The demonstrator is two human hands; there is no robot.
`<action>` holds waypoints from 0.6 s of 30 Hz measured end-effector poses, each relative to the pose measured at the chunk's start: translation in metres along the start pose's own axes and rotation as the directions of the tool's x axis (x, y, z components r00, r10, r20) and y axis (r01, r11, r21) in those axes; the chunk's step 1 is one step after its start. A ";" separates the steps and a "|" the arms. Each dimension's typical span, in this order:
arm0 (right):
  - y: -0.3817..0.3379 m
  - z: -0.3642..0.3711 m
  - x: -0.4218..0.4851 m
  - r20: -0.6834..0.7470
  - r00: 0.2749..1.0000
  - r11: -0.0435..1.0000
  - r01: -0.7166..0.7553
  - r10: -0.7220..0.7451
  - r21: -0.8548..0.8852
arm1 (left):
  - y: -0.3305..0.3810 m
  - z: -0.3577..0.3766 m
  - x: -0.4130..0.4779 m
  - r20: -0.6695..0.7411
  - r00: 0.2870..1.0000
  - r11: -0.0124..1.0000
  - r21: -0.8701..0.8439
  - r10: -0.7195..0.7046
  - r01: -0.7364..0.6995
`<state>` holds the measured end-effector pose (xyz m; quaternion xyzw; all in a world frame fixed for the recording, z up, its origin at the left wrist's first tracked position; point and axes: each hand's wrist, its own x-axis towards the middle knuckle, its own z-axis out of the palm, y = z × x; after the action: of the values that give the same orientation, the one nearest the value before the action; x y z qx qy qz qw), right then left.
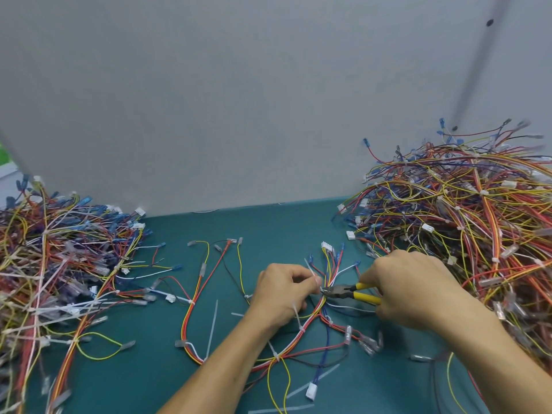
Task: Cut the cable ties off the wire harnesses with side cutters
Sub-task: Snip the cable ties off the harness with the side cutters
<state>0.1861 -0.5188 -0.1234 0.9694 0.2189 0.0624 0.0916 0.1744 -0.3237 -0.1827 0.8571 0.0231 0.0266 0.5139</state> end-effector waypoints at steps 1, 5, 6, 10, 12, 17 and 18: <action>-0.001 0.000 0.000 -0.004 1.000 1.000 0.000 0.000 -0.006 | 0.000 0.000 0.000 0.000 1.000 1.000 0.001 -0.001 0.001; -0.002 -0.002 -0.001 -0.019 1.000 1.000 -0.001 0.001 -0.005 | -0.001 0.000 0.001 0.003 1.000 1.000 -0.007 -0.006 0.006; -0.002 -0.002 -0.001 -0.024 1.000 1.000 -0.002 0.002 -0.002 | -0.001 0.000 0.001 0.004 1.000 1.000 -0.004 -0.008 0.008; -0.003 0.002 0.000 -0.020 1.000 0.999 -0.017 0.017 0.042 | 0.000 0.000 0.001 0.006 1.000 0.999 -0.027 -0.020 0.020; -0.002 0.005 0.000 -0.002 1.000 0.997 -0.019 0.020 0.077 | 0.001 0.000 0.000 -0.007 1.000 0.998 -0.051 -0.029 0.029; 0.004 0.007 0.000 0.081 0.997 0.983 -0.030 0.015 0.183 | 0.005 -0.011 -0.001 -0.032 0.998 0.975 -0.217 -0.047 0.039; 0.004 0.007 -0.001 0.094 0.996 0.980 -0.029 0.011 0.198 | 0.007 -0.015 -0.002 -0.019 0.999 0.973 -0.231 -0.033 0.027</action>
<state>0.1880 -0.5236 -0.1291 0.9777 0.2099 -0.0037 0.0036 0.1711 -0.3142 -0.1697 0.7910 0.0388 0.0312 0.6098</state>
